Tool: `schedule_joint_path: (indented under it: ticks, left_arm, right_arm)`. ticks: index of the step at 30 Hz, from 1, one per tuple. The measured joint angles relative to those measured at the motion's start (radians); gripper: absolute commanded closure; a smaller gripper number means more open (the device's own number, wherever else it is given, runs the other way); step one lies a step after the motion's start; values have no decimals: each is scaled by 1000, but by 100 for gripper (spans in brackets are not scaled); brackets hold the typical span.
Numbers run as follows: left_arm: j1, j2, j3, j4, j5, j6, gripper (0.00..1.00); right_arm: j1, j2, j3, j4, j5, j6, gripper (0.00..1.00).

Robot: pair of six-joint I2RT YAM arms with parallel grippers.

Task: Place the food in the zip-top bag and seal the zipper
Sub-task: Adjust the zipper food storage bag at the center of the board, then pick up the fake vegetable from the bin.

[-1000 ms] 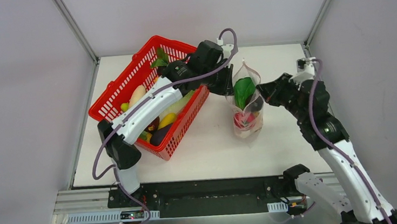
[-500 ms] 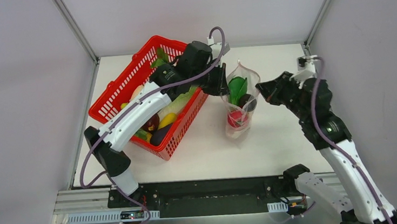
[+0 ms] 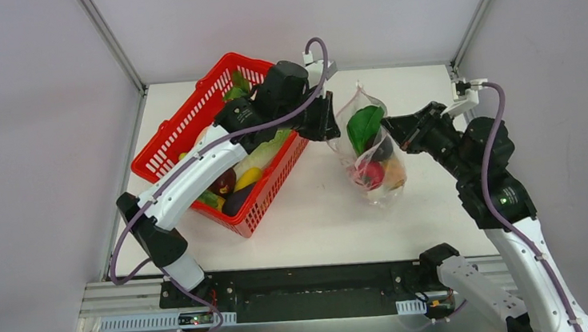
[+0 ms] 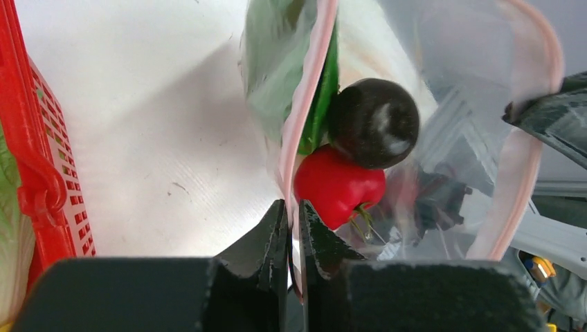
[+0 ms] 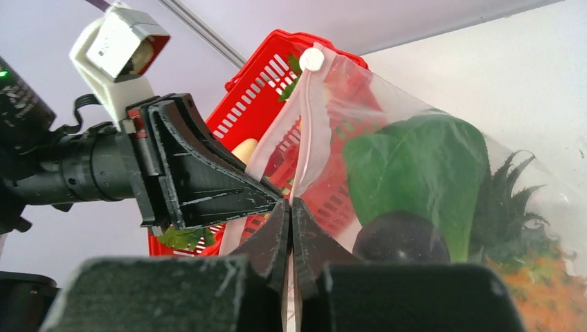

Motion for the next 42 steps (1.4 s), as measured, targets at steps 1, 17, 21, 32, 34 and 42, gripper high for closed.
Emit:
schedule_joint_path:
  ticks: [1, 17, 21, 32, 34, 42]
  left_arm:
    - [0, -2, 0, 5, 0, -2, 62]
    - [45, -42, -60, -32, -70, 64, 11]
    - [45, -103, -60, -53, -97, 89, 1]
    - [216, -244, -143, -43, -245, 142, 1]
    - [267, -235, -174, -41, -269, 139, 1]
    - [360, -161, -287, 118, -369, 79, 1]
  right_arm:
    - [0, 1, -1, 4, 2, 3, 100]
    - [0, 40, -56, -44, 55, 9, 100]
    - [0, 40, -56, -44, 45, 13, 100]
    - [0, -2, -90, -26, 13, 21, 100]
    - [0, -10, -97, -23, 10, 23, 100]
    - [0, -27, -123, -7, 11, 39, 100]
